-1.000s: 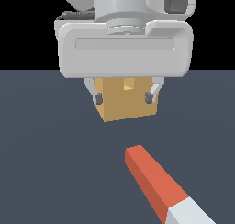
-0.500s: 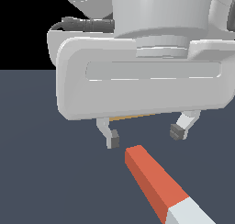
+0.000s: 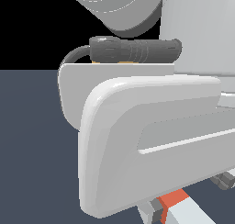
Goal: Insert the peg into the horizontal hole in a box.
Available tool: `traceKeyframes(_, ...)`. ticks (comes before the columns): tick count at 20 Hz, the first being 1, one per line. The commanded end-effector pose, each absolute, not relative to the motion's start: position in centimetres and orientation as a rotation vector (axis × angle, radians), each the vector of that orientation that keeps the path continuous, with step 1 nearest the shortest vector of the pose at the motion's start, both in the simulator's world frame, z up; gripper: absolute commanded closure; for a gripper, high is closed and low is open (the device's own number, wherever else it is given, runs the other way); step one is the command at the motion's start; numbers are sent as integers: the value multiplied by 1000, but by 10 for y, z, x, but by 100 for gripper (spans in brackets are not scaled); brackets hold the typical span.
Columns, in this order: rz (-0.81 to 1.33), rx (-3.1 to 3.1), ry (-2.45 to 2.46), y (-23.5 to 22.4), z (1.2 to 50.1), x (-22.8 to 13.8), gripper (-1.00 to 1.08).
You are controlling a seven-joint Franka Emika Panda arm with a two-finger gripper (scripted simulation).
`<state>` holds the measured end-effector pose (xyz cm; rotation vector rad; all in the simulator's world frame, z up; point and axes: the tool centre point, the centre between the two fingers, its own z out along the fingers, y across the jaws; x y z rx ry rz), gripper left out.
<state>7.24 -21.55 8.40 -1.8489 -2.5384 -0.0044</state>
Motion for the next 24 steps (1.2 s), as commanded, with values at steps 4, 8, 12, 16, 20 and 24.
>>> traceKeyframes(4, -2, -1793, -2579, -231, 75, 86, -92)
traceKeyframes(8, -1, -1770, -2595, -238, 71, 92, -92)
traceKeyframes(12, 0, -1757, -2604, -242, 69, 96, -92)
traceKeyframes(16, 0, -1752, -2608, -243, 68, 98, -92)
traceKeyframes(20, 0, -1754, -2606, -243, 67, 97, -92)
traceKeyframes(24, 0, -1754, -2606, -243, 54, 97, -92)
